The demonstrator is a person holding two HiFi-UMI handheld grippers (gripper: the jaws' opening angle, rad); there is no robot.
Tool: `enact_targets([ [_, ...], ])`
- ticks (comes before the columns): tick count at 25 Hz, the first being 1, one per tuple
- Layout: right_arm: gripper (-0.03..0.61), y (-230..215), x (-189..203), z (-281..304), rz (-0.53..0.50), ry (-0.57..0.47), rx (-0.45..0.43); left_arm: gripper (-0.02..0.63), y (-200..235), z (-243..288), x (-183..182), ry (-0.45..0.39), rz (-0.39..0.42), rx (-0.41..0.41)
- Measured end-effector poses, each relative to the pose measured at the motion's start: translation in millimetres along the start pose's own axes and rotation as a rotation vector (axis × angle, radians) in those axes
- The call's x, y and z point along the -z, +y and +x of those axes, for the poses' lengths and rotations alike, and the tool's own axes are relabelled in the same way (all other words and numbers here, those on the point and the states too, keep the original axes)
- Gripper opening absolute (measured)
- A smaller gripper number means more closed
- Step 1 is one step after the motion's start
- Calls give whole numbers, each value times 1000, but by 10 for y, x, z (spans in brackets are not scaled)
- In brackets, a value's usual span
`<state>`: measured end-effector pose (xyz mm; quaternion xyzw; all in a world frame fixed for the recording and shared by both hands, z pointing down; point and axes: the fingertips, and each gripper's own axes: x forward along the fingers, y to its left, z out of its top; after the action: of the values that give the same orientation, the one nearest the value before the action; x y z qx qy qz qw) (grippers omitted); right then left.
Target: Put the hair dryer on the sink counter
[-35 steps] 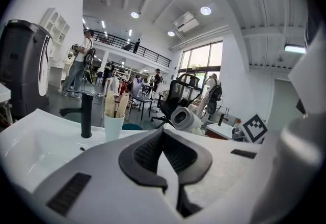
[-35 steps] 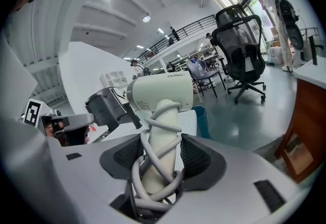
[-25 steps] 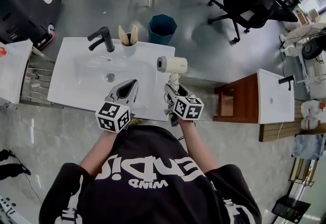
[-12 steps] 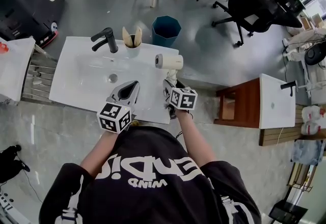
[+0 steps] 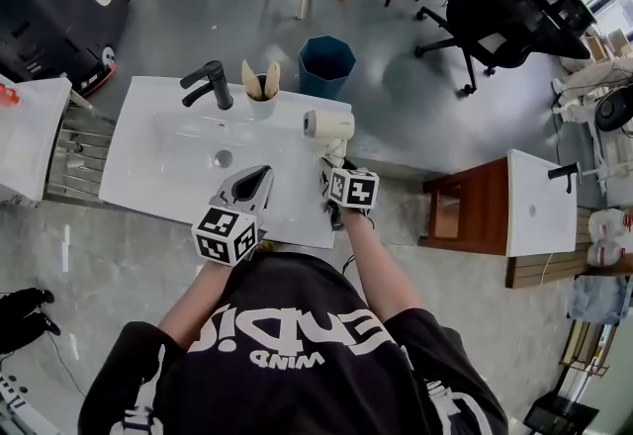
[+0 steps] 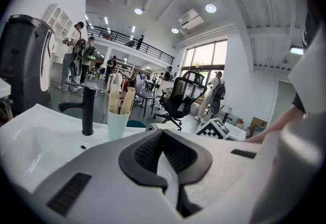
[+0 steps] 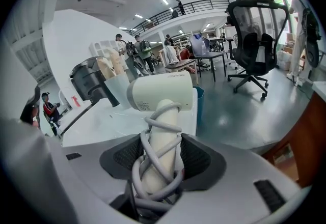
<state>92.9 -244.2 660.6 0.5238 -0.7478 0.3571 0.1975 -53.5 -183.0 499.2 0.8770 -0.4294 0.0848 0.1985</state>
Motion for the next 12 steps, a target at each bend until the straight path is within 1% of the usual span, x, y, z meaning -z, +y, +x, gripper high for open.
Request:
enact_targets([
  [5, 241, -46, -48, 47, -5, 19, 48, 8, 39, -4, 0, 6, -2, -3],
  [9, 241, -86, -61, 70, 18, 24, 63, 9, 76, -7, 3, 7, -7, -8],
  [12, 242, -85, -69, 85, 13, 31, 66, 8, 105, -9, 9, 9, -13, -12],
])
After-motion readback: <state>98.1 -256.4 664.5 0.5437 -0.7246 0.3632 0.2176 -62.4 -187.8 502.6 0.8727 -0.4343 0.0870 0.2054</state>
